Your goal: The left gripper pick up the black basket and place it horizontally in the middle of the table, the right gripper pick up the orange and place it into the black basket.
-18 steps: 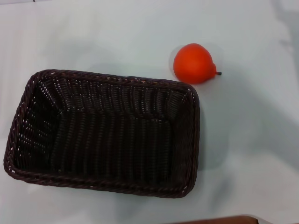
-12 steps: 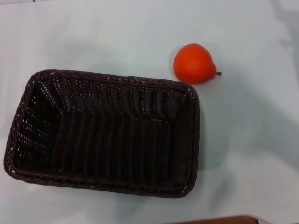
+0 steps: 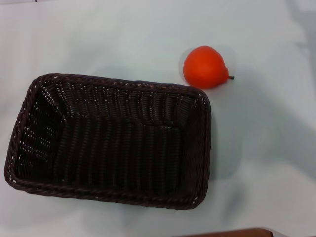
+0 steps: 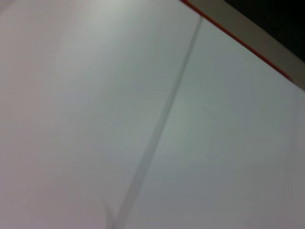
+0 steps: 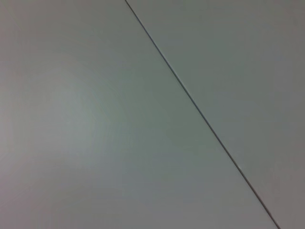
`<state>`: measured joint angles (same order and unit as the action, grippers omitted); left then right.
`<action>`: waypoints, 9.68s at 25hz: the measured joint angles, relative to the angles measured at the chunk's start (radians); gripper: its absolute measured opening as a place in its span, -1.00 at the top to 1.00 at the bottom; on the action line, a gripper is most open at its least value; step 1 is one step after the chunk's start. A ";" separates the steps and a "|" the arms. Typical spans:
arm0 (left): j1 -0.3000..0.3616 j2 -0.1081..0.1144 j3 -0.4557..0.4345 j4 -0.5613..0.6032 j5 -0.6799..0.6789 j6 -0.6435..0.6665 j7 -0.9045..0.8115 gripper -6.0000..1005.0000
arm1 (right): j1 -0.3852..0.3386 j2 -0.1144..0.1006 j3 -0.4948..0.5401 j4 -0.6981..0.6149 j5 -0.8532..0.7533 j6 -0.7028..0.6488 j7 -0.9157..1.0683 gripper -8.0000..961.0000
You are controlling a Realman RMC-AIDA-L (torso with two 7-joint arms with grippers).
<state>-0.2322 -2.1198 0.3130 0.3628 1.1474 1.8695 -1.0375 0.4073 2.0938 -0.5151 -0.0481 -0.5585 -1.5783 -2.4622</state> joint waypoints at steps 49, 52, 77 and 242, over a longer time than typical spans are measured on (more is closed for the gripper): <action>-0.282 0.000 0.365 1.096 1.451 0.062 -1.467 -0.56 | 0.052 -0.001 0.062 -0.002 0.000 0.187 0.000 -0.93; -0.288 -0.008 0.374 1.093 1.465 0.062 -1.470 -0.56 | 0.052 -0.001 0.069 -0.005 0.000 0.196 0.000 -0.93; -0.279 -0.041 0.492 1.099 1.560 -0.020 -1.487 0.56 | 0.048 -0.001 0.089 -0.001 0.000 0.236 0.000 -0.93; -0.003 -0.041 0.010 0.384 0.130 -0.047 -0.291 -0.16 | 0.239 -0.011 -0.388 -0.952 -1.677 0.348 1.376 0.85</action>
<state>-0.2351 -2.1610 0.3226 0.7470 1.2777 1.8225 -1.3282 0.6465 2.0824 -0.9036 -1.0004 -2.2352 -1.2306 -1.0857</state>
